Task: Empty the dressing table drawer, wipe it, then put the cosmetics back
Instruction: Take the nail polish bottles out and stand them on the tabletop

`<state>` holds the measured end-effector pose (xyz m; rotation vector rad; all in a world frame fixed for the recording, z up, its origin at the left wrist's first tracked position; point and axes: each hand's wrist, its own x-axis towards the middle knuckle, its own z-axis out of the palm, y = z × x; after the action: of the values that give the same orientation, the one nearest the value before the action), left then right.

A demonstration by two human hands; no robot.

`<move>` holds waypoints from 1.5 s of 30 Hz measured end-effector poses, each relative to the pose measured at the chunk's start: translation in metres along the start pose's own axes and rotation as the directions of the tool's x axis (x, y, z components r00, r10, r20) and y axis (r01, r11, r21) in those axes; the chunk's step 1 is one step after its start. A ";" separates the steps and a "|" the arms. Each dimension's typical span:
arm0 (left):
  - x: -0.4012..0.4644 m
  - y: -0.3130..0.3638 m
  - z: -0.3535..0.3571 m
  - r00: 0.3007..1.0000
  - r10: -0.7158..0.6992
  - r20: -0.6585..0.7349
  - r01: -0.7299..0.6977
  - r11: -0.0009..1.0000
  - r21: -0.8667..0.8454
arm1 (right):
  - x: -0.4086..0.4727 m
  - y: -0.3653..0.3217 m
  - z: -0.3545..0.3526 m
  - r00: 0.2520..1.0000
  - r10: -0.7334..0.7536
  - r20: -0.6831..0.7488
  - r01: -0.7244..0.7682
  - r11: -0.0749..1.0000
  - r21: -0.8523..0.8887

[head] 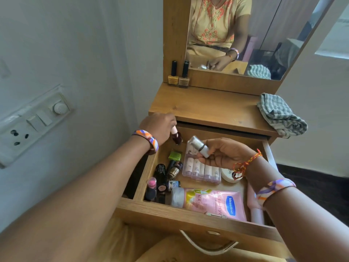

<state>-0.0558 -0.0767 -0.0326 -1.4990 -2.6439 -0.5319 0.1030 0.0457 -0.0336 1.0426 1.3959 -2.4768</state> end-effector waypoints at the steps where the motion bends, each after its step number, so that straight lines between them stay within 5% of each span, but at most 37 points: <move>1: 0.002 0.000 -0.005 0.999 -0.010 -0.032 0.008 0.997 -0.074 | -0.001 -0.001 -0.001 1.000 -0.011 0.027 0.010 1.000 0.008; 8: 0.025 0.004 -0.036 0.960 -0.045 -0.276 -0.021 0.972 -0.232 | -0.002 -0.021 0.004 0.966 -0.167 0.197 0.154 0.985 0.077; 14: 0.057 0.007 -0.049 0.921 -0.118 -0.372 0.057 0.984 -0.169 | 0.014 -0.059 0.023 0.867 -0.498 -0.012 0.497 0.866 -0.059; 16: 0.066 0.007 -0.049 0.926 -0.124 -0.357 0.095 0.991 -0.098 | 0.024 -0.069 0.027 0.800 -0.593 -0.087 0.561 0.793 -0.238; 19: 0.077 0.007 -0.043 0.935 -0.143 -0.325 0.139 0.990 -0.034 | 0.044 -0.077 0.031 0.681 -0.704 -0.203 0.473 0.634 -0.612; 23: 0.087 0.006 -0.032 0.916 -0.222 -0.335 0.192 0.974 -0.123 | 0.068 -0.083 0.036 0.624 -0.749 -0.220 0.350 0.521 -0.779; 32: 0.081 -0.007 -0.007 0.915 -0.340 -0.216 0.251 0.901 -0.355 | 0.093 -0.096 0.043 0.533 -0.820 -0.207 0.393 0.457 -0.798; 45: 0.128 -0.021 0.003 0.851 -0.476 -0.222 0.338 0.820 -0.462 | 0.129 -0.112 0.046 0.546 -0.790 -0.278 0.437 0.552 -0.710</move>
<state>-0.1405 0.0198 -0.0134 -0.7638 -2.6795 -1.3150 -0.0635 0.1020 -0.0175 1.3356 2.9921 -1.7916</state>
